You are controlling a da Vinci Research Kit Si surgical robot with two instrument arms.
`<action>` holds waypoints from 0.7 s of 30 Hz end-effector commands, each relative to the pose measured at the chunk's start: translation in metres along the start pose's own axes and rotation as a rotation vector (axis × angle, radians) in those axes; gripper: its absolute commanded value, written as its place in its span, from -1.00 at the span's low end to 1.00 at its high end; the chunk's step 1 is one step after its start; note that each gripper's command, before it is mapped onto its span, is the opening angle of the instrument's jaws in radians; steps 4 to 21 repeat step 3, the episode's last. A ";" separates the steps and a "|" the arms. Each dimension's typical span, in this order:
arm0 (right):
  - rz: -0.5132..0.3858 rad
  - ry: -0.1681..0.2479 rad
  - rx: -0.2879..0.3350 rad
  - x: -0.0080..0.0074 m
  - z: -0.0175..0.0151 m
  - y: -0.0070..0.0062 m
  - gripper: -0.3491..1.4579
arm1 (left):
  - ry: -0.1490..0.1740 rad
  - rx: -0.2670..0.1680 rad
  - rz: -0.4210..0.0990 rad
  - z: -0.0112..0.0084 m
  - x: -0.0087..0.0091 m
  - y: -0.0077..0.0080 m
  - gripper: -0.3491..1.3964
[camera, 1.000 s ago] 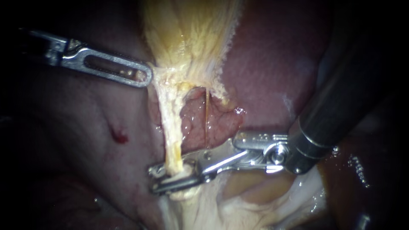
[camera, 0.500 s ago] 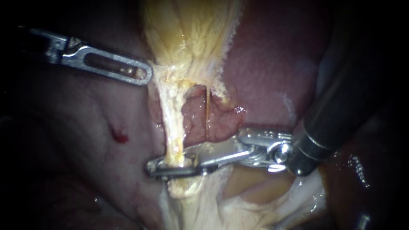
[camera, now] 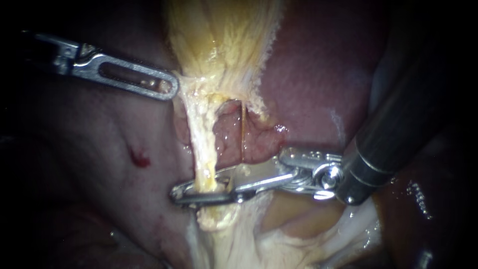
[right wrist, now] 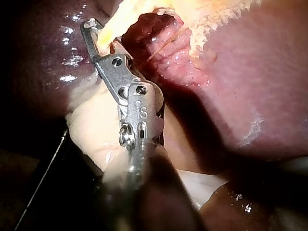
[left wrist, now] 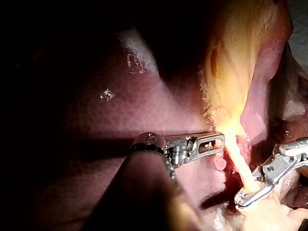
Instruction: Clipping first clip left tube
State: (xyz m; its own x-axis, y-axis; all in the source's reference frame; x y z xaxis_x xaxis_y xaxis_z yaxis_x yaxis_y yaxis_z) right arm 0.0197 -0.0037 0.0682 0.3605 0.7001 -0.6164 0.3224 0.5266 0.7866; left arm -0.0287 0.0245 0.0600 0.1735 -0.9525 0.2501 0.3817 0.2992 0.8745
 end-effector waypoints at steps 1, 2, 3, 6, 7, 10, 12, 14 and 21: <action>0.000 0.000 0.000 -0.0001 0.0000 0.0000 -1.00 | 0.000 0.000 0.000 0.0000 0.0000 0.0000 -1.00; 0.000 0.000 0.001 -0.0001 0.0000 0.0000 -1.00 | 0.000 0.000 0.000 0.0000 0.0000 0.0000 -1.00; 0.000 0.000 0.001 -0.0001 0.0000 0.0000 -1.00 | 0.000 0.000 0.000 0.0000 0.0000 0.0000 -1.00; 0.000 0.000 0.001 -0.0001 0.0000 0.0000 -1.00 | 0.000 0.000 0.000 0.0000 0.0000 0.0000 -1.00; 0.000 0.000 0.001 -0.0001 0.0000 0.0000 -1.00 | 0.000 0.000 0.000 0.0000 0.0000 0.0000 -1.00; 0.000 0.000 0.001 -0.0001 0.0000 0.0000 -1.00 | 0.000 0.000 0.000 0.0000 0.0000 0.0000 -1.00; 0.000 0.000 0.001 -0.0001 0.0000 0.0000 -1.00 | 0.000 0.000 0.000 0.0000 0.0000 0.0000 -1.00; 0.000 0.000 0.001 -0.0001 0.0000 0.0000 -1.00 | 0.000 0.000 0.000 0.0000 0.0000 0.0000 -1.00; 0.000 0.000 0.001 -0.0001 0.0000 0.0000 -1.00 | 0.000 0.000 0.000 0.0000 0.0000 0.0000 -1.00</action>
